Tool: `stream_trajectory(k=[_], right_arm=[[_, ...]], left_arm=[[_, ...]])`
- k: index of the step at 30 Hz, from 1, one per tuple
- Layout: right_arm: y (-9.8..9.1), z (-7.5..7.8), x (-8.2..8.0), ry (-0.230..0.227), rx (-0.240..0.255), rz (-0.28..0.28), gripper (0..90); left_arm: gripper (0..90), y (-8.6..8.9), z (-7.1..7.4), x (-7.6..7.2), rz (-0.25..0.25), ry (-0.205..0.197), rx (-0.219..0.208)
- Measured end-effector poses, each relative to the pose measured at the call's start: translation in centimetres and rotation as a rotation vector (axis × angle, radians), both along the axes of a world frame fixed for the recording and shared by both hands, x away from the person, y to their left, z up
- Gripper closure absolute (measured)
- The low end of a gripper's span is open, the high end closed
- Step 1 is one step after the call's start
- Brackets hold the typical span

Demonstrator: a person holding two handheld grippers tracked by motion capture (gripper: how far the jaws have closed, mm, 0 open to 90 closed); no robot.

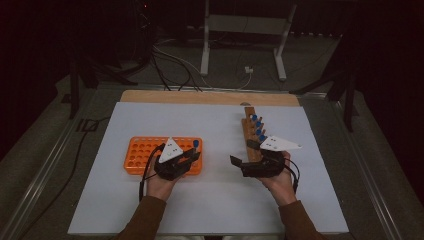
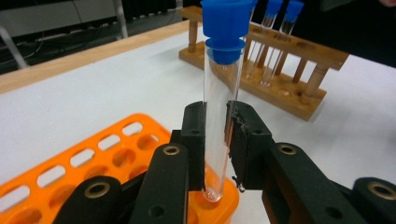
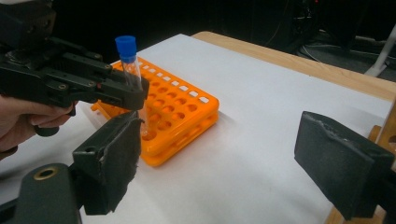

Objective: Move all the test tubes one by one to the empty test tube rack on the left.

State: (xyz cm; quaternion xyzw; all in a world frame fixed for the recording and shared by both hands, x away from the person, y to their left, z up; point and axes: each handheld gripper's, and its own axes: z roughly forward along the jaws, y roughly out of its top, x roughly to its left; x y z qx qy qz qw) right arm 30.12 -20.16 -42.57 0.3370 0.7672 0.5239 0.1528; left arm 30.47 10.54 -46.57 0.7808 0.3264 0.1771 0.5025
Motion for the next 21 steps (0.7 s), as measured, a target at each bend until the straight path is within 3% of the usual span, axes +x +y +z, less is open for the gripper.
stream_trajectory(k=[21], right_arm=[[-0.9, -0.8, -0.9, 0.008, -0.001, -0.003, 15.4]], left_arm=[[77.6, 0.0, -2.5, -0.4, 0.016, 0.057, 0.073]])
